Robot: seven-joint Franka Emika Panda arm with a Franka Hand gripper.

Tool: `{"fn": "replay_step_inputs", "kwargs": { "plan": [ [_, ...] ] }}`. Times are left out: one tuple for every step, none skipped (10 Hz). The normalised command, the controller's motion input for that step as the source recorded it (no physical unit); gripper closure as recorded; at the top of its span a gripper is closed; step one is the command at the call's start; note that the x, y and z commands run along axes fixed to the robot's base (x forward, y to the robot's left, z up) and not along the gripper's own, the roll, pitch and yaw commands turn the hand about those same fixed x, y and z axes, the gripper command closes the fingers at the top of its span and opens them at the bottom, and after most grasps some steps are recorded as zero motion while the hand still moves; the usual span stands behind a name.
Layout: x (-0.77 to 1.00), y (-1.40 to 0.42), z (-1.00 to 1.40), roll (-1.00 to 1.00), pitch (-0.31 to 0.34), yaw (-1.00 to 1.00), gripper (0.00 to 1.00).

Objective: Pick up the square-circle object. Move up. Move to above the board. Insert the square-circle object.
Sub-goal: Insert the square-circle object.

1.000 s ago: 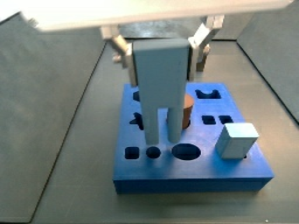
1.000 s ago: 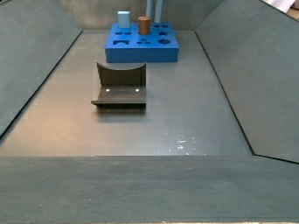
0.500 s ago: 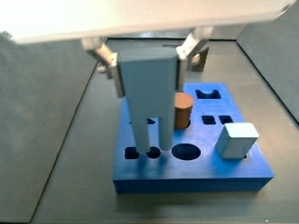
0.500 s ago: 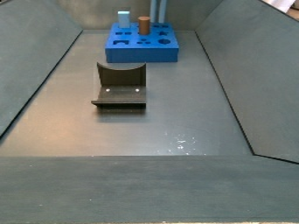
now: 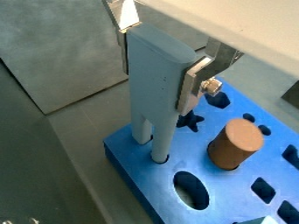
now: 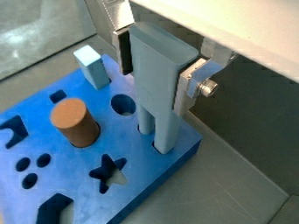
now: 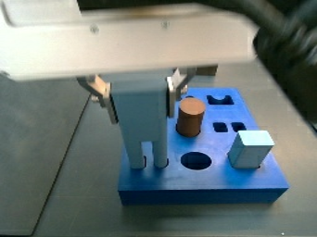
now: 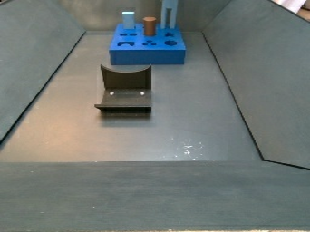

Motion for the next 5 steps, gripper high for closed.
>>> {"fn": "replay_step_inputs", "kwargs": {
  "plan": [
    [0.10,0.00,-0.64,-0.17,0.000,-0.03,1.00],
    [0.13,0.00,-0.82,-0.12,0.024,-0.04,1.00],
    [0.15,0.00,-0.89,-0.12,0.011,-0.10,1.00],
    [0.05,0.00,-0.53,-0.10,-0.043,-0.02,1.00],
    [0.00,0.00,-0.06,-0.02,-0.029,0.00,1.00]
  ]
}}
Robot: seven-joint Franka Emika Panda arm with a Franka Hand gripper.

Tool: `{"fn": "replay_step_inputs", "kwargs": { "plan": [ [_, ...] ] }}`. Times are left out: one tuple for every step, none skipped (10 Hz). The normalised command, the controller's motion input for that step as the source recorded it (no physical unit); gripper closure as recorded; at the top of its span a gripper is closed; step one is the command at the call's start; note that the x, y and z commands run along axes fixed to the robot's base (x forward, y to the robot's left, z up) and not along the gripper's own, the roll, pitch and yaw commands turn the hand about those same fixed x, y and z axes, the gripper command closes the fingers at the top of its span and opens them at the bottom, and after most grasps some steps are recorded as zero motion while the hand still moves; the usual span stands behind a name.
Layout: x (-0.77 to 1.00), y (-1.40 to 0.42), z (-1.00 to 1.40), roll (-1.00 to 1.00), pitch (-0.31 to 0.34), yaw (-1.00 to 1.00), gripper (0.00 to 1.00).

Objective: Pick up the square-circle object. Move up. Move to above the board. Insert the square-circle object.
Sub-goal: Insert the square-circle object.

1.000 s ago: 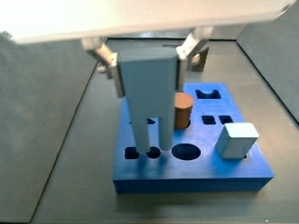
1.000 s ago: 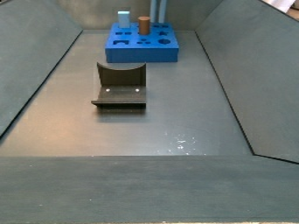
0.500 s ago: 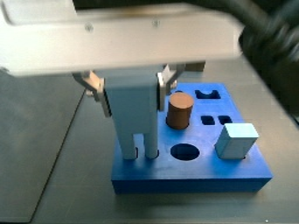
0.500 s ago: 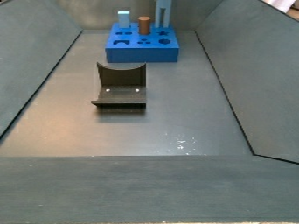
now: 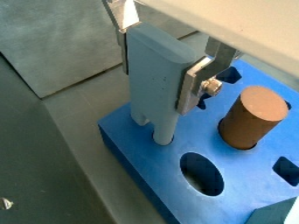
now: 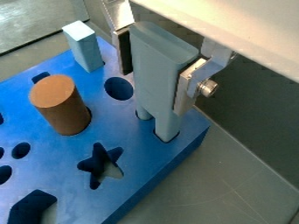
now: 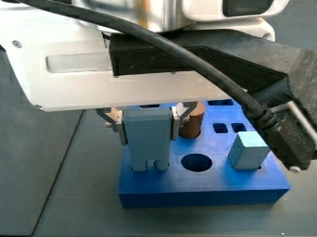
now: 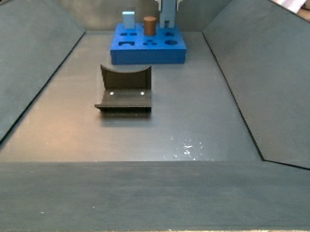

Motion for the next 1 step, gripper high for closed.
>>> {"fn": "replay_step_inputs", "kwargs": {
  "plan": [
    [0.00,0.00,0.00,0.00,0.000,0.00,1.00]
  ]
}}
